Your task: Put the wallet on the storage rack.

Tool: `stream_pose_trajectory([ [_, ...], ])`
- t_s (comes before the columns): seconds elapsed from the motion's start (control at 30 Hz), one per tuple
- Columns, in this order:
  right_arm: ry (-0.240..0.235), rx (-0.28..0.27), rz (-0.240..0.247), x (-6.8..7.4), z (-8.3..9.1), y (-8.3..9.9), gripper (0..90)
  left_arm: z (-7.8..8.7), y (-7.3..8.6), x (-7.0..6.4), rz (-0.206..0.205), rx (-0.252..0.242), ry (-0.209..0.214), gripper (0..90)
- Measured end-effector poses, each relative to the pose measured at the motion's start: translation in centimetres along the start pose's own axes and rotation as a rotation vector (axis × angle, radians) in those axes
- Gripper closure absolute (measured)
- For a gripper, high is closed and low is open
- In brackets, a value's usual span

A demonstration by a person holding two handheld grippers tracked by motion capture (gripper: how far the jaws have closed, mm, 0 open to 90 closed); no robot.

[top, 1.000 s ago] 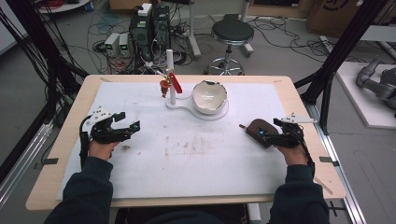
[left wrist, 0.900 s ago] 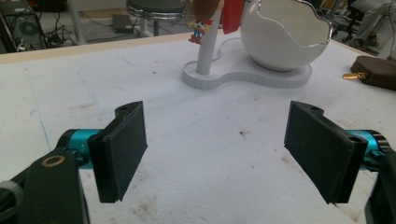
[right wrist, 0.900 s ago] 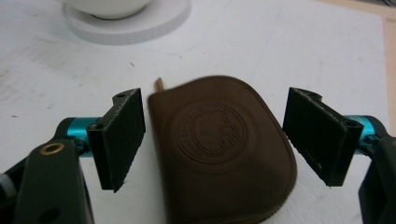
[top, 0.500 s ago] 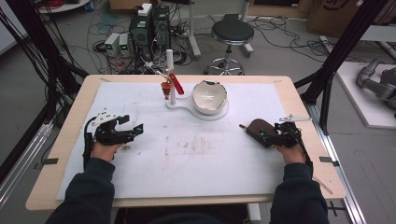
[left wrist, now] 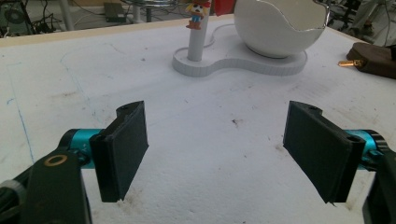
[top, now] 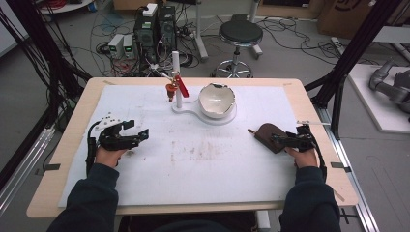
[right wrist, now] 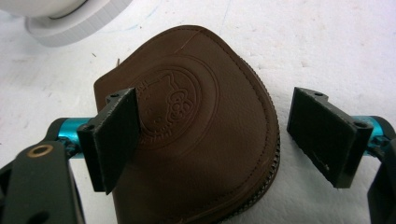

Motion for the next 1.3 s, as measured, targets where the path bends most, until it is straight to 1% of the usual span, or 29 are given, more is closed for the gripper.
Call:
stream_pose_trajectory([
  [0.03,-0.003,0.005,0.011,0.1,0.0,0.0,22.0,0.0,0.0,0.0,0.001,-0.001,-0.001,22.0],
  [0.07,-0.024,0.008,0.027,0.3,0.1,0.0,24.2,0.0,0.0,0.0,0.002,0.000,0.000,22.0],
  [0.1,-0.037,0.021,0.054,0.6,0.0,0.0,24.2,0.0,0.0,0.0,0.003,-0.002,0.001,22.0],
  [0.17,-0.082,0.051,0.100,1.5,-0.3,0.2,24.6,0.0,0.0,0.0,0.003,-0.003,0.001,22.0],
  [0.2,-0.097,0.062,0.131,2.1,-0.4,0.2,25.1,-0.1,0.0,0.0,0.001,0.001,0.001,22.0],
  [0.33,-0.121,0.090,0.259,4.4,-0.9,0.4,26.7,-0.2,0.0,-0.2,-0.003,0.006,0.006,22.2],
  [0.4,-0.120,0.095,0.311,5.5,-1.0,0.4,27.1,-0.3,0.0,-0.4,-0.010,0.013,0.008,22.2],
  [0.5,-0.111,0.097,0.367,6.5,-1.2,0.5,27.9,-0.6,0.0,-0.8,-0.022,0.023,0.013,22.5],
  [0.6,-0.092,0.085,0.398,6.8,-1.1,0.5,29.1,-0.9,0.0,-1.2,-0.033,0.028,0.020,22.9],
  [0.67,-0.073,0.075,0.420,7.0,-0.9,0.5,29.9,-1.2,-0.1,-1.6,-0.028,0.029,0.036,23.4],
  [0.7,-0.061,0.070,0.441,7.2,-0.8,0.5,30.1,-1.4,-0.2,-1.9,-0.026,0.032,0.046,24.0],
  [0.77,-0.035,0.053,0.499,7.8,-0.6,0.6,31.9,-2.1,-0.5,-2.7,-0.038,0.047,0.067,26.1],
  [0.87,-0.005,0.028,0.585,8.7,-0.5,0.7,32.7,-3.4,-1.2,-4.4,-0.047,0.074,0.120,27.5],
  [0.9,0.000,0.024,0.604,9.0,-0.5,0.7,33.0,-3.9,-1.4,-5.0,-0.051,0.080,0.132,27.7],
  [0.93,0.004,0.023,0.616,9.2,-0.5,0.7,33.2,-4.4,-1.6,-5.6,-0.065,0.089,0.143,27.7],
  [1.0,0.010,0.019,0.639,9.4,-0.5,0.7,33.7,-5.6,-2.1,-6.8,-0.066,0.102,0.174,27.6],
  [1.13,0.010,0.011,0.664,10.1,-0.6,0.7,34.8,-8.3,-3.3,-9.2,-0.069,0.127,0.252,27.6],
  [1.23,0.005,0.007,0.686,10.6,-0.8,0.7,35.1,-10.5,-3.7,-11.0,-0.088,0.171,0.290,27.6],
  [1.3,0.002,0.004,0.701,10.9,-0.9,0.7,35.1,-11.7,-4.1,-12.2,-0.098,0.191,0.321,27.6],
])
Point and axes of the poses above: each handheld gripper's, and its own axes: z roughly backward along the jaws, y roughly out of its underside, x roughly to its left, the point moved 6 cm from there along -z, roughly forward along the jaws, and after that the axes turned 14 degrees about x, right-handed, at the moved point
